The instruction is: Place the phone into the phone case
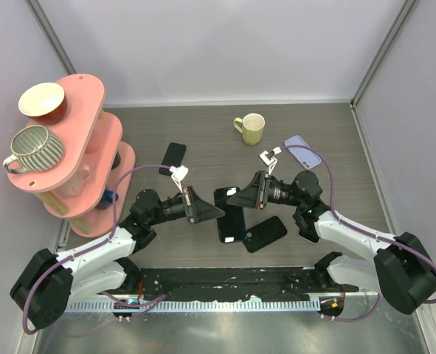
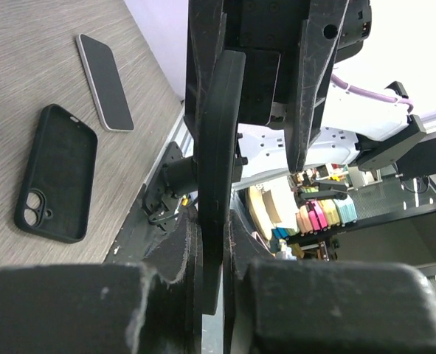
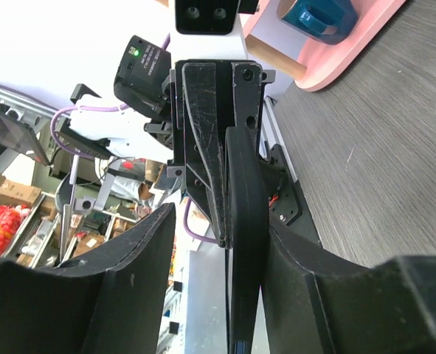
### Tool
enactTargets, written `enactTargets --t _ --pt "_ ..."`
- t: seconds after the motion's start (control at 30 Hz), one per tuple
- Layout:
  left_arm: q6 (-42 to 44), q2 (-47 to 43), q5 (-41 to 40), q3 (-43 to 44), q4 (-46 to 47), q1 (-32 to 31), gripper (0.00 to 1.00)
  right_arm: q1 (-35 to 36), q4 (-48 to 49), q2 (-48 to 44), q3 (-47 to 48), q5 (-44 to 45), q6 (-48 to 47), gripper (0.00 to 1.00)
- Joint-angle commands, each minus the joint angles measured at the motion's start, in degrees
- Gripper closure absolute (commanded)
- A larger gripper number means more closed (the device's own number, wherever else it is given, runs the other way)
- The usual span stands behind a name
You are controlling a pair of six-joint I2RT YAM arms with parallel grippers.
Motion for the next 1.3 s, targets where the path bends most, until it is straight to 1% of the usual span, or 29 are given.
enactTargets --t 0.0,0.07,0.17,0.2,0.23,0.3,0.33,0.43,0.53,0.57,0.6,0.63,0.67,0.7,0.77,0.8,0.83,0.9,1.0,1.03,1.1,1.13,1.2,1.23,1.27 --pt "-0.06 0.23 1.69 0.35 -1.13 -0.35 1.0 -0.96 -6.03 -4.73 5.61 4.52 -3.86 0.48" --pt "-0.06 -0.12 1.61 0.35 -2.01 -0.35 1.0 -1.75 -6.91 -5.44 6.14 4.61 -3.69 0.52" --pt "0.47 -0.3 1.43 0.53 -3.85 -0.35 1.0 -2.89 -7.0 -5.62 6.58 4.26 -3.08 0.55" --pt "0.56 -0.21 1.17 0.61 -4.38 -0.35 1.0 -3.15 -7.09 -5.53 6.67 4.09 -3.08 0.57" --pt "0.82 -0.3 1.17 0.62 -4.82 -0.35 1.0 -3.42 -7.09 -5.44 6.76 3.91 -3.16 0.62" --pt "1.34 -0.13 0.82 0.79 -6.58 -0.35 1.0 -4.03 -6.83 -5.44 6.23 3.82 -3.16 0.66" --pt "1.52 -0.04 0.9 0.62 -6.85 -0.35 1.0 -4.12 -6.48 -5.35 5.97 3.82 -3.16 0.77" --pt "1.44 -0.04 0.55 0.09 -7.2 -0.35 1.0 -4.3 -5.69 -5.44 5.35 3.21 -3.51 0.99" --pt "0.82 -0.12 0.11 0.18 -7.29 -0.35 1.0 -4.21 -8.22 -6.49 5.61 3.29 -6.49 0.99" --pt "0.39 -0.04 0.03 0.18 -7.2 -0.35 1.0 -4.21 -12.76 -6.84 6.57 3.3 -9.64 0.95" --pt "0.21 -0.04 -0.24 0.26 -7.37 -0.35 1.0 -4.21 -15.07 -7.54 7.1 3.73 -11.32 0.87" --pt "0.21 0.14 -0.41 0.7 -7.72 -0.35 1.0 -4.21 -17.18 -7.9 7.63 4.17 -12.56 0.71" --pt "0.21 0.23 -0.59 0.96 -8.86 -0.35 1.0 -4.21 -20.24 -8.25 8.33 4.44 -14.48 0.67" --pt "0.21 0.49 -0.76 1.14 -9.13 -0.35 1.0 -4.21 -20.71 -8.43 8.34 4.44 -14.76 0.65" --pt "0.12 0.58 -1.12 1.67 -9.57 -0.26 1.0 -4.3 -21.67 -8.43 8.43 4.61 -15.29 0.86" --pt "0.2 0.67 -1.29 1.76 -9.92 -0.35 1.0 -4.21 -22.46 -8.34 8.6 5.14 -16.25 0.94" --pt "0.47 0.49 -2.08 2.28 -11.14 -0.35 1.0 -4.3 -23.52 -8.25 8.69 6.71 -17.04 0.99" --pt "2.21 -0.03 -2.96 3.51 -13.16 -0.35 1.0 -4.3 -27.99 -8.17 9.48 8.3 -19.67 0.99" --pt "5.03 -0.92 -5.16 6.49 -20.1 -0.35 1.0 -4.21 -30.47 -8.6 10.1 9.62 -21.0 0.99" --pt "7.21 -1.0 -5.94 7.37 -24.04 -0.26 0.89 -4.21 -30.99 -8.87 10.27 9.88 -21.7 0.99" --pt "10.12 -1.18 -6.57 10.0 -28.27 -0.26 0.7 -4.21 -30.47 -9.22 10.45 10.41 -21.53 0.99" --pt "13.01 -1.96 -7.18 10.63 -31.69 -0.35 0.52 -4.21 -30.3 -9.13 10.36 10.94 -21.19 0.99" --pt "14.79 -3.89 -10.24 12.47 -35.65 -0.35 0.41 -4.21 -29.85 -8.35 10.19 13.13 -21.01 0.99" --pt "16.88 -4.95 -12.17 13.0 -40.2 -0.35 0.32 -4.21 -29.85 -7.99 9.92 14.18 -21.18 0.99" --pt "17.86 -7.39 -16.02 13.53 -42.68 -0.26 0.28 -4.3 -29.77 -6.77 9.31 16.2 -21.1 0.99"
